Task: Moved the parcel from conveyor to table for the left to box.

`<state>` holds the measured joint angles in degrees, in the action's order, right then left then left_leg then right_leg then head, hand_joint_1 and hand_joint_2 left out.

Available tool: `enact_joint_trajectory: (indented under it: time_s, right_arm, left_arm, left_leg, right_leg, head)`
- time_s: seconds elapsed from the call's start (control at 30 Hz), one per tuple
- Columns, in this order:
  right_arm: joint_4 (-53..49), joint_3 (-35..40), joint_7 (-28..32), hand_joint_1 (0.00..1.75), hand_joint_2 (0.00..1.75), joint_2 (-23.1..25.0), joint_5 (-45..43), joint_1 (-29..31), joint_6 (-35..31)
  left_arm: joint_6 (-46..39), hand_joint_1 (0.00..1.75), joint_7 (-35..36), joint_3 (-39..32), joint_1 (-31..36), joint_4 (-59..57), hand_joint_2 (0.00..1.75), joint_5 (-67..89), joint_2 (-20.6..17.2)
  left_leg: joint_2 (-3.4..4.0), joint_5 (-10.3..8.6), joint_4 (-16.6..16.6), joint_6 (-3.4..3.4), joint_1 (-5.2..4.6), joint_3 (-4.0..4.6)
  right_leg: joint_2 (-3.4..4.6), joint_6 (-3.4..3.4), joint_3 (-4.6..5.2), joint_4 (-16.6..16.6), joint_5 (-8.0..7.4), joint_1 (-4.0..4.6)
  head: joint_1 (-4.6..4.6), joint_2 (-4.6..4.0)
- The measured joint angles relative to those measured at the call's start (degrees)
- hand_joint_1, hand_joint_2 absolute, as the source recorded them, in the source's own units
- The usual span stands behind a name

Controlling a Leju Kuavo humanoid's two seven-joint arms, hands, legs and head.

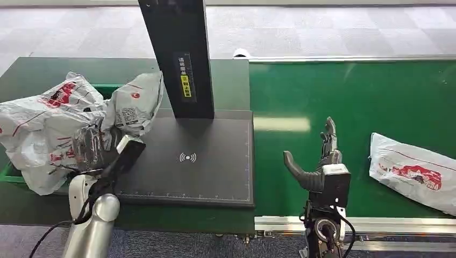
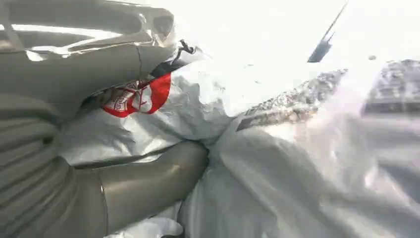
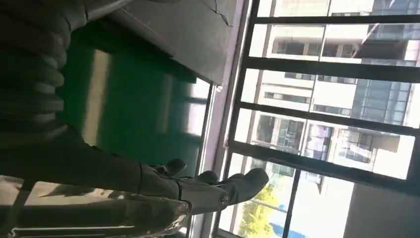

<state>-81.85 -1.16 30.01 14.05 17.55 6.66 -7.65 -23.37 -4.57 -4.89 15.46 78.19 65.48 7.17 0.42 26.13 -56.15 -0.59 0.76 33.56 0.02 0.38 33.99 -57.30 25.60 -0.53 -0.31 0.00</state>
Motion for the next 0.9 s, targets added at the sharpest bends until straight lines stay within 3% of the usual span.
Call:
enact_joint_trajectory:
  time_s: [0.33,0.63,0.8,0.9]
  right_arm:
    - [0.0,-0.6,0.0,0.0,1.75,-0.1,0.1,0.0,0.3]
    - [-0.5,-0.8,-0.3,0.0,1.75,0.0,1.0,-0.4,2.0]
    - [-1.6,-0.9,-0.5,0.0,1.75,0.1,1.1,-1.2,2.7]
    - [-1.6,-0.8,-0.5,0.0,1.75,0.1,1.1,-1.4,2.8]
  left_arm:
    - [1.0,1.75,0.4,-2.1,1.9,-6.2,1.75,0.0,-1.1]
    - [5.7,1.75,5.0,-3.0,3.3,-10.4,1.75,2.4,-1.5]
    - [-7.0,1.75,3.0,-4.0,3.7,-11.6,1.75,1.6,-1.5]
    - [-15.7,1.75,-7.6,-6.8,3.4,-8.9,1.75,-3.2,-1.0]
  left_leg:
    - [-0.02,0.03,0.0,-0.01,-0.01,0.03]
    - [-0.02,0.02,0.0,-0.01,0.0,-0.06]
    - [0.08,0.02,0.0,-0.02,0.02,-0.07]
    - [-0.01,0.01,0.0,-0.03,0.03,-0.04]
  right_leg:
    - [-0.01,0.01,0.0,0.0,0.01,-0.01]
    - [-0.01,0.0,-0.08,0.0,0.01,-0.01]
    - [0.03,-0.01,-0.07,0.0,0.0,0.02]
    - [-0.01,-0.01,-0.06,0.0,0.01,0.02]
  head:
    - [0.0,0.0]
    - [0.0,0.0]
    - [0.0,-0.02]
    - [0.0,-0.02]
